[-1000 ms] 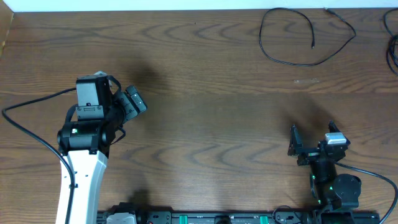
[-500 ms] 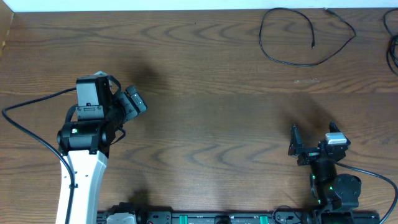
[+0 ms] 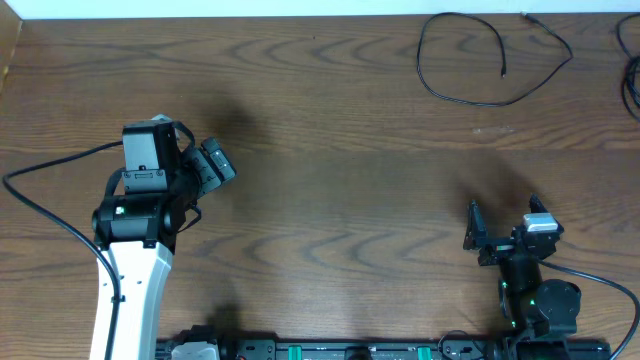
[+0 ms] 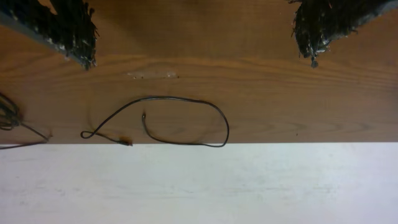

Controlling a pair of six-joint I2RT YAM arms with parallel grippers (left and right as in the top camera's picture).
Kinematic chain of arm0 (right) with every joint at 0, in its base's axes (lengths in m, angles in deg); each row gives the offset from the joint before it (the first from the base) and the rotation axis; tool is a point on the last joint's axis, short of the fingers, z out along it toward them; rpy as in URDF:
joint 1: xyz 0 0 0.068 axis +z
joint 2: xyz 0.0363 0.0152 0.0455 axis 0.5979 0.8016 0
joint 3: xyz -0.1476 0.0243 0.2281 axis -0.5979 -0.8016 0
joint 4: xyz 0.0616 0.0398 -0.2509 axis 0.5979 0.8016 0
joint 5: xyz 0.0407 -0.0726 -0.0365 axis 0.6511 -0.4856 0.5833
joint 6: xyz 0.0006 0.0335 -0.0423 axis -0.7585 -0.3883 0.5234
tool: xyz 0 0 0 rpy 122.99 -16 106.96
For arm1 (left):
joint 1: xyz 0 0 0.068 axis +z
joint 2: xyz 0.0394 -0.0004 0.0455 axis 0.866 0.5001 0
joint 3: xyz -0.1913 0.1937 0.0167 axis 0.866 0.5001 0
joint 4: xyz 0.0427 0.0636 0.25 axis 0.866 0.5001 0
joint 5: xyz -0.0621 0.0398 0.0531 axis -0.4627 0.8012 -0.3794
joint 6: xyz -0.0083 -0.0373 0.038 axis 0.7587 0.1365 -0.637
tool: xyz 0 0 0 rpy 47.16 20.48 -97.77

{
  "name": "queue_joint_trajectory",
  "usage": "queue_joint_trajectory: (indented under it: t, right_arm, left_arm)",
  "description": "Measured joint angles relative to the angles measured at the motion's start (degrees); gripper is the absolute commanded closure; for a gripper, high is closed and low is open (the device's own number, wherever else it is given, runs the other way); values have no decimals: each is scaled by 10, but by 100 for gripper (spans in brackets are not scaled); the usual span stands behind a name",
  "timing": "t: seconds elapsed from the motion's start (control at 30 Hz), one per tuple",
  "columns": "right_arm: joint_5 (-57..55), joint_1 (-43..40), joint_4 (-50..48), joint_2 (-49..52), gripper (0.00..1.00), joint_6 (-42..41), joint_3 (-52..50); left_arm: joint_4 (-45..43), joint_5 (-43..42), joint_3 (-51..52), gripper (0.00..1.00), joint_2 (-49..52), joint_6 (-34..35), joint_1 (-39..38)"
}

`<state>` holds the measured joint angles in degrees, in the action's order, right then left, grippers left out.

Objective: Untangle cables

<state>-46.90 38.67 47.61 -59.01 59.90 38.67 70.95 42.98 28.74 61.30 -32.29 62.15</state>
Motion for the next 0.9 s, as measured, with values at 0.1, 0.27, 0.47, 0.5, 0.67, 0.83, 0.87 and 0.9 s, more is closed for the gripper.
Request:
queue_joint_trajectory:
  t: [0.1,0.27,0.47,0.5,0.67,0.83,0.87,0.9]
  right_arm:
    - [0,0,0,0,1,0,0]
    - [0,0,0,0,1,0,0]
    - [0,0,0,0,1,0,0]
    - [0,0,0,0,1,0,0]
    - [0,0,0,0,1,0,0]
    - [0,0,0,0,1,0,0]
    - [0,0,0,0,1,0,0]
    - [0,0,0,0,1,0,0]
  left_arm:
    - [1,1,0,2,0,0,0]
    - [1,1,0,2,0,0,0]
    - [-16,3,0,2,0,0,0]
    - [-17,3,0,2,0,0,0]
    - [-11,4,0,2,-2,0,0]
    - [-3,-9,0,2,-44,-2,0]
    - [1,-11,0,2,-59,-2,0]
    - [8,-13,0,2,-75,-3,0]
